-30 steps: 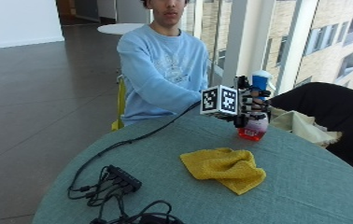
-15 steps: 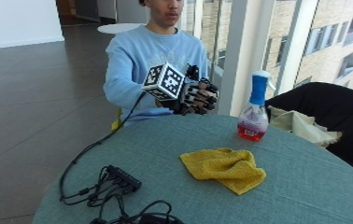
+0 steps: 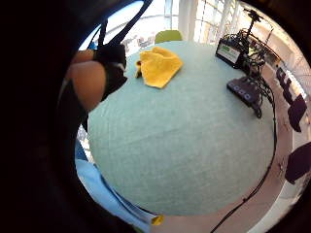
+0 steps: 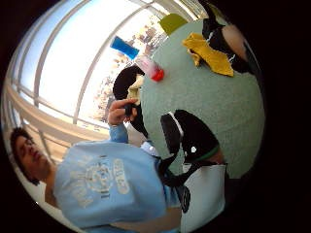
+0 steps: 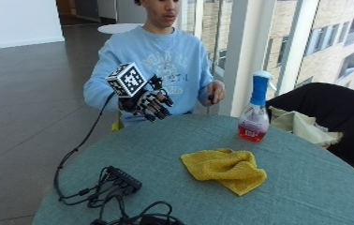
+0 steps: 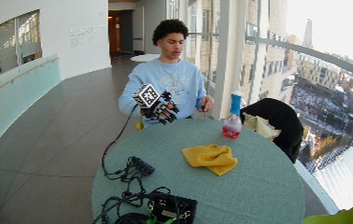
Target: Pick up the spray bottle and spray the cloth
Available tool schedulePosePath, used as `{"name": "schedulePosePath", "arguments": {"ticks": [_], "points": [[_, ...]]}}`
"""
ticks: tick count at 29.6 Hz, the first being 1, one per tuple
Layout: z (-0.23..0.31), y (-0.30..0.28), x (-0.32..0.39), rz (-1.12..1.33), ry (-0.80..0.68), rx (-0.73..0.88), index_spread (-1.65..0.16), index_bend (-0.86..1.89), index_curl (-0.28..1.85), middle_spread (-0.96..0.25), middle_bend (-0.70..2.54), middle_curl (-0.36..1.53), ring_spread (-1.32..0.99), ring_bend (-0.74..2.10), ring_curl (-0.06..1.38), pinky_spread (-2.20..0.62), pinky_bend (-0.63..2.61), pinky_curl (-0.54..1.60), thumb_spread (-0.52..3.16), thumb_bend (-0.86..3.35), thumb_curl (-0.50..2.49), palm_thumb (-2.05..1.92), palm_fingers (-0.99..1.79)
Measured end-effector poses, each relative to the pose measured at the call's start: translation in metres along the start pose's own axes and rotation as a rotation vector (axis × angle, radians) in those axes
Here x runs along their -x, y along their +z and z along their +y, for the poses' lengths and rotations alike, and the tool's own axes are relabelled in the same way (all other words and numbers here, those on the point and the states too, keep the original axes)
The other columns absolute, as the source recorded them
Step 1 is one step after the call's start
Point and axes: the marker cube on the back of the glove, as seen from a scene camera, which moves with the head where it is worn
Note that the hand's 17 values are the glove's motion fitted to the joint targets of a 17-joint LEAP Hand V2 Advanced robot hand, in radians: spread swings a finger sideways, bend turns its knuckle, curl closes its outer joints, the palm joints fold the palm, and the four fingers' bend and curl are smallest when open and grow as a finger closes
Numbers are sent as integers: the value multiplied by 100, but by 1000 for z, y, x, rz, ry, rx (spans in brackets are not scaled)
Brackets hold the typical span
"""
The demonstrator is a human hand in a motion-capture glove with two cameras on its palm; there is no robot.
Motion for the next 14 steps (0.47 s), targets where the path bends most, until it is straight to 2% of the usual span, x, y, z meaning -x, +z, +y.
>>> {"name": "schedulePosePath", "arguments": {"ticks": [14], "points": [[35,10,-4,1,15,3,-31,11,24,-8,34,44,-4,40,36,15,19,34,113,-2,36,70,87]]}}
